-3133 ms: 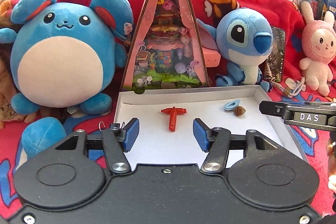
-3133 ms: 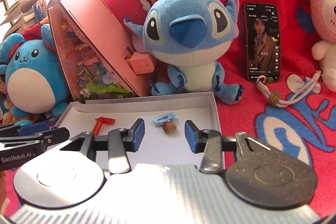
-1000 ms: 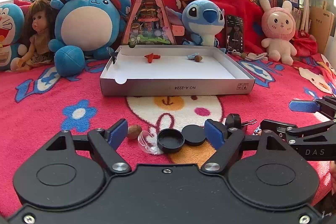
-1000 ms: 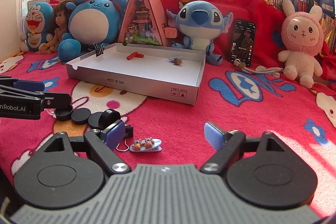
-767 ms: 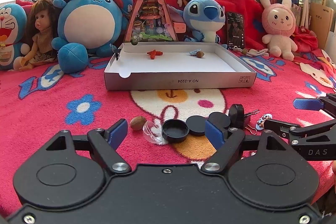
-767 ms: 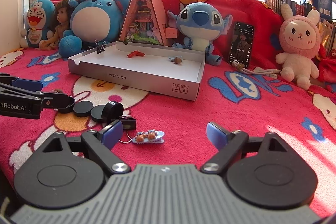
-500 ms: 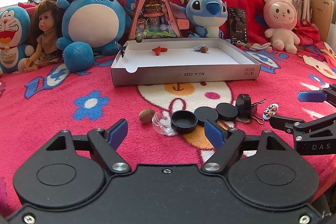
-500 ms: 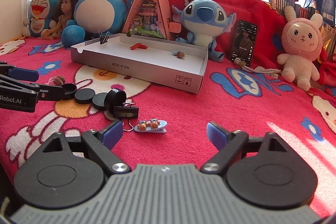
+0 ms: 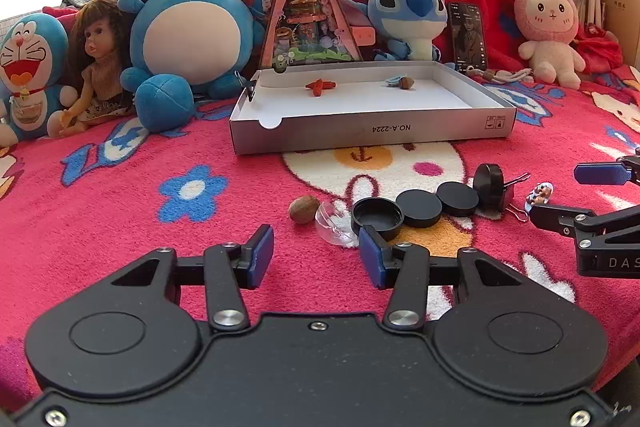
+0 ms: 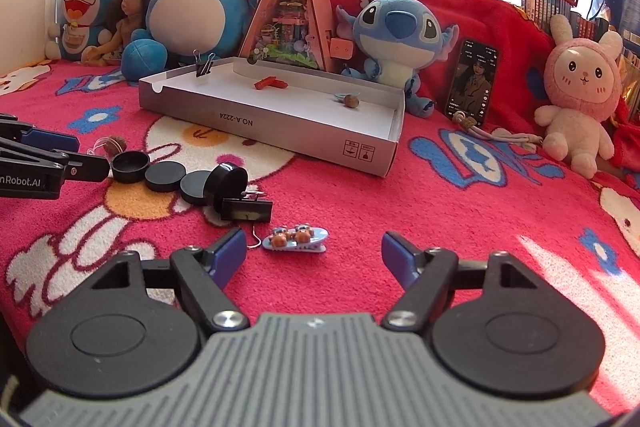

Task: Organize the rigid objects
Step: 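Move the left tool to the clear plastic cup while the right tool approaches the beaded blue clip, then grasp the clear plastic cup with the left tool while the right tool grasps the beaded blue clip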

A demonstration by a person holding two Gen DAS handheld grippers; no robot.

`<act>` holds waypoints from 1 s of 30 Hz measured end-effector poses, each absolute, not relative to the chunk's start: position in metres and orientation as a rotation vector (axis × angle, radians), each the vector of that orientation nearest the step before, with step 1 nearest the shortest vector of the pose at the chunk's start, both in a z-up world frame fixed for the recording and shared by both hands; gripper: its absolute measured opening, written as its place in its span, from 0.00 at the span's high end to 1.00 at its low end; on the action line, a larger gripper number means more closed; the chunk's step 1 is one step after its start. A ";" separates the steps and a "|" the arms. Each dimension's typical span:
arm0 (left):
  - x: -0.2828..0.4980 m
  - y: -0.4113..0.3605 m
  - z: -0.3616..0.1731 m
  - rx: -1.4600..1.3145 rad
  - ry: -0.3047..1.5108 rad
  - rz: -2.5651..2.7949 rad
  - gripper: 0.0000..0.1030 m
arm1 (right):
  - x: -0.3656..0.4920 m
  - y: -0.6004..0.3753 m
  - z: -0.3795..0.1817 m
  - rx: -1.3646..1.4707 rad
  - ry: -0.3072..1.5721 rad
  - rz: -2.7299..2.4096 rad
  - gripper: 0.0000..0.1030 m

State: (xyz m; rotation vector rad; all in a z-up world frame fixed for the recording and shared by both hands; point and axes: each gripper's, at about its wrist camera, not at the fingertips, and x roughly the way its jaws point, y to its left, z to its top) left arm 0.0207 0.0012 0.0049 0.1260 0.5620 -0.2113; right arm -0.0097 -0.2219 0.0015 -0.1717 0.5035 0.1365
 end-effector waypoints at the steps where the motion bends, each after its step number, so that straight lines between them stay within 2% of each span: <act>1: 0.022 0.001 0.004 0.127 0.563 -0.211 0.56 | -0.010 -0.221 0.001 -0.174 0.503 0.137 0.21; 12: 0.026 -0.011 0.004 0.160 0.526 -0.209 0.66 | -0.006 -0.219 -0.002 -0.166 0.514 0.129 0.28; 30: 0.028 -0.008 0.000 0.150 0.544 -0.205 0.70 | 0.002 -0.217 -0.003 -0.157 0.520 0.134 0.35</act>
